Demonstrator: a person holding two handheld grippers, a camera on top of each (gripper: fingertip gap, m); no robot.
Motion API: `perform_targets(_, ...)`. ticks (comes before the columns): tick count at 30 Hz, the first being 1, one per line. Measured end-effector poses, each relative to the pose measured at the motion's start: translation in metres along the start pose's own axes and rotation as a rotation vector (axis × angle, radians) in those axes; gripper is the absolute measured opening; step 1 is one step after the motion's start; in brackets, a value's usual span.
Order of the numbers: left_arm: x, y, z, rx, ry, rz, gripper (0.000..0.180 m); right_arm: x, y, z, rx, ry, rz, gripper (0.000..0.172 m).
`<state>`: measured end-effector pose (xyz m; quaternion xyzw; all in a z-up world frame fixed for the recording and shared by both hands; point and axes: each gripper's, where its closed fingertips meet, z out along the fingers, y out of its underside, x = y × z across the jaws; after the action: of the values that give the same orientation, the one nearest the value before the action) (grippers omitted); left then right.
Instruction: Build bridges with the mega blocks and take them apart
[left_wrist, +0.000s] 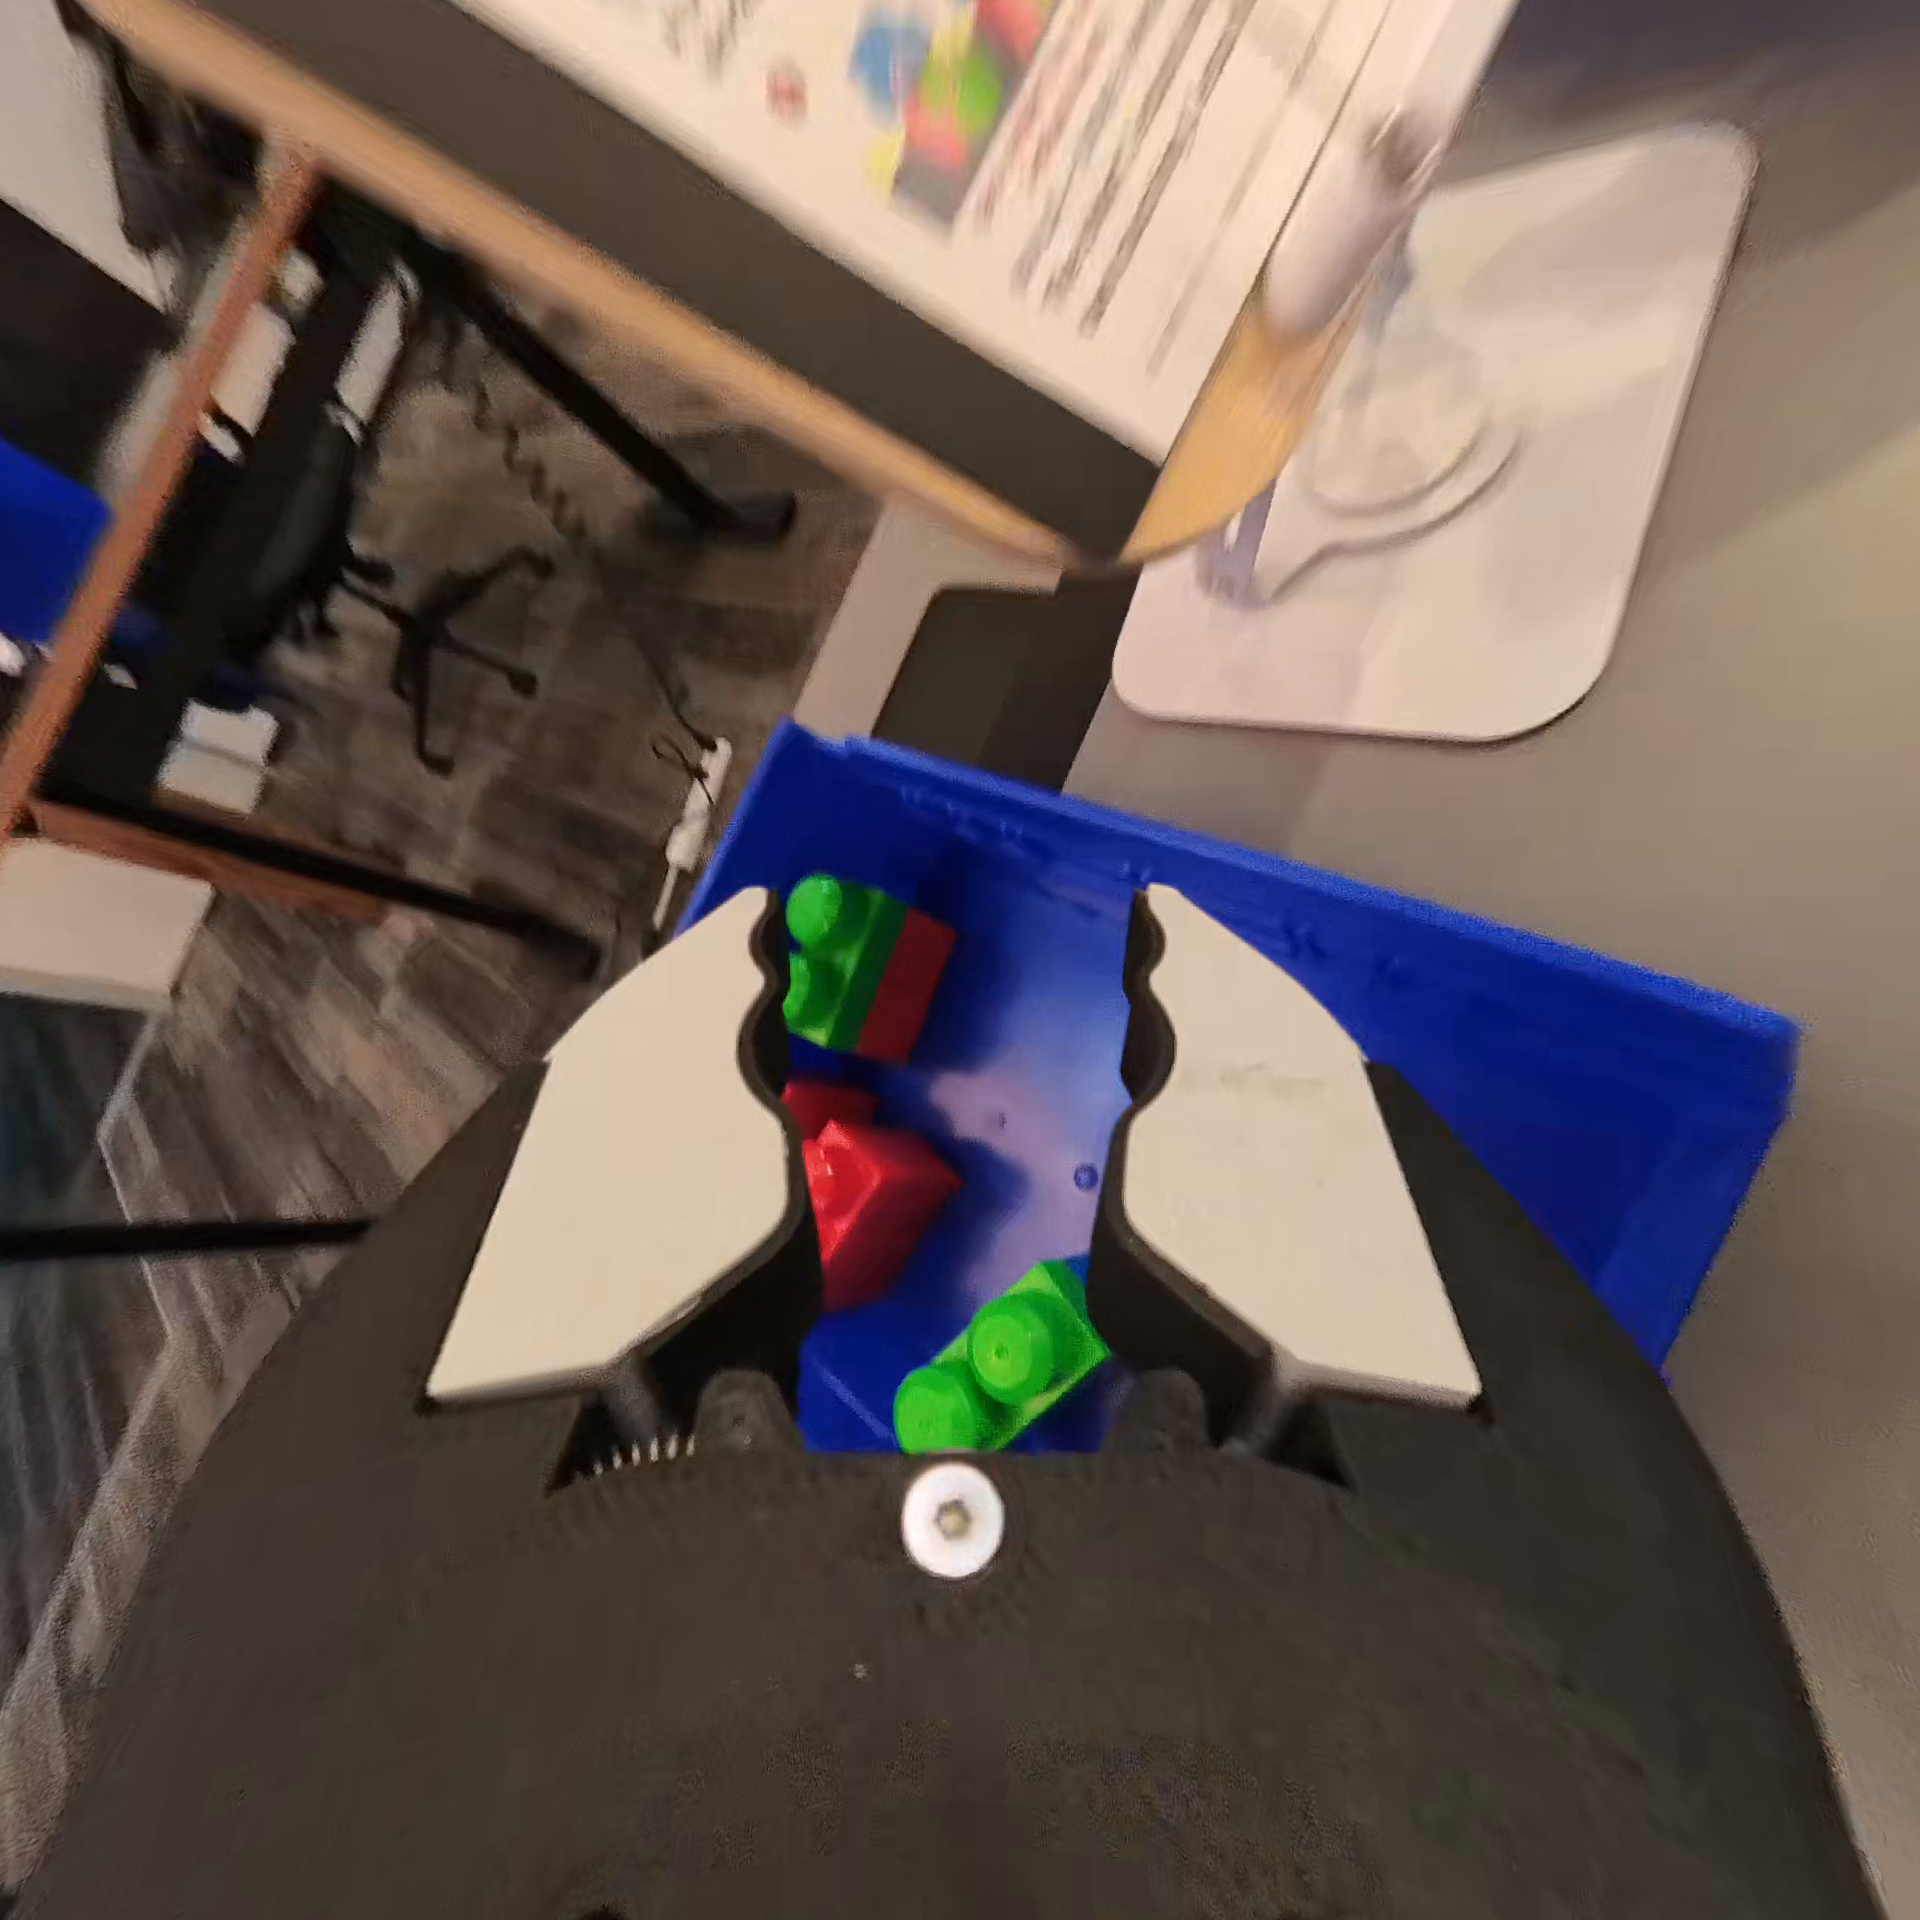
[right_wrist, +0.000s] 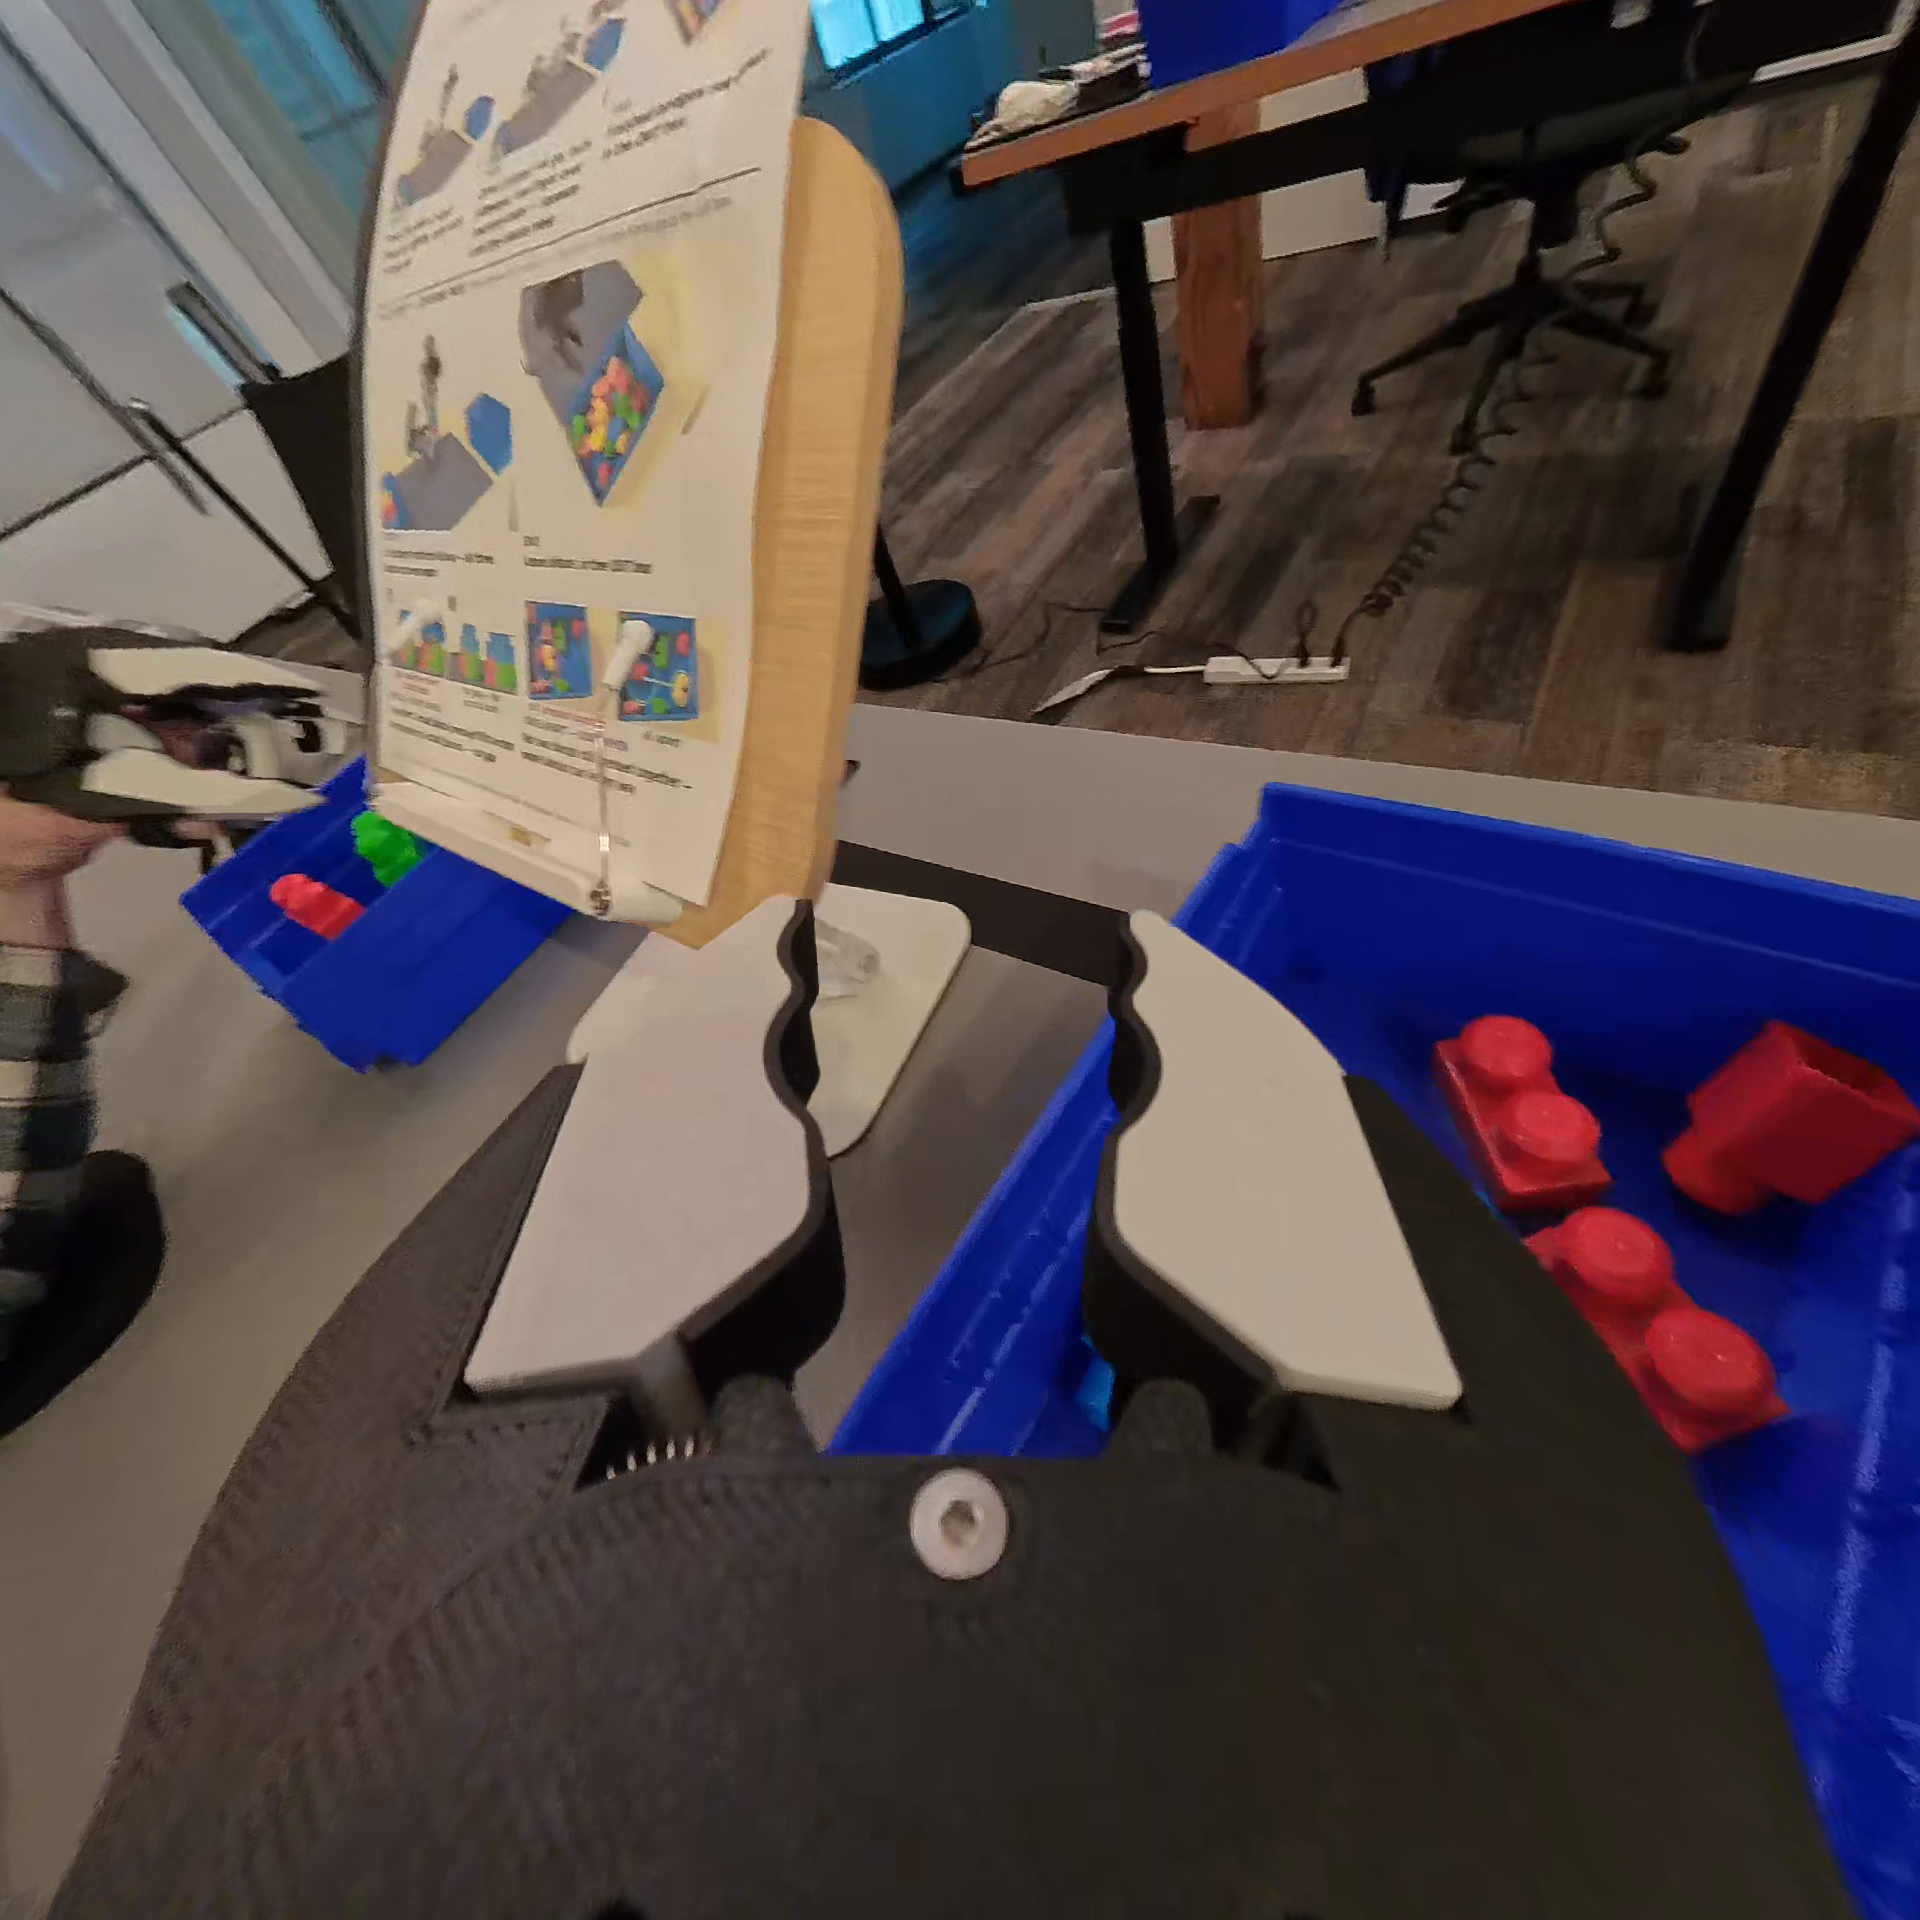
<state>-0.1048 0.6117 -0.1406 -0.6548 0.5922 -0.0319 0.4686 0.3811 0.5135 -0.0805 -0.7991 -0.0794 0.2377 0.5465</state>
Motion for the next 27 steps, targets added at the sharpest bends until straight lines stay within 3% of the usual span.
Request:
perform_targets(4, -0.002, 0.063, 0.022, -0.275, 0.034, -0.078, 0.067, -0.014, 0.002, 0.011, -0.017, -0.041, -0.013, 0.054)
perform_targets(11, 0.005, 0.119, -0.01, -0.458, 0.106, -0.144, 0.059, -0.03, 0.008, 0.025, -0.046, -0.101, -0.023, 0.052)
perform_targets(18, 0.049, 0.114, -0.036, -0.524, 0.331, -0.131, 0.044, -0.041, 0.011, 0.031, -0.068, -0.144, -0.029, 0.051)
perform_targets(27, 0.071, 0.164, -0.027, -0.719, 0.454, -0.124, 0.042, -0.047, 0.014, 0.035, -0.082, -0.162, -0.035, 0.049)
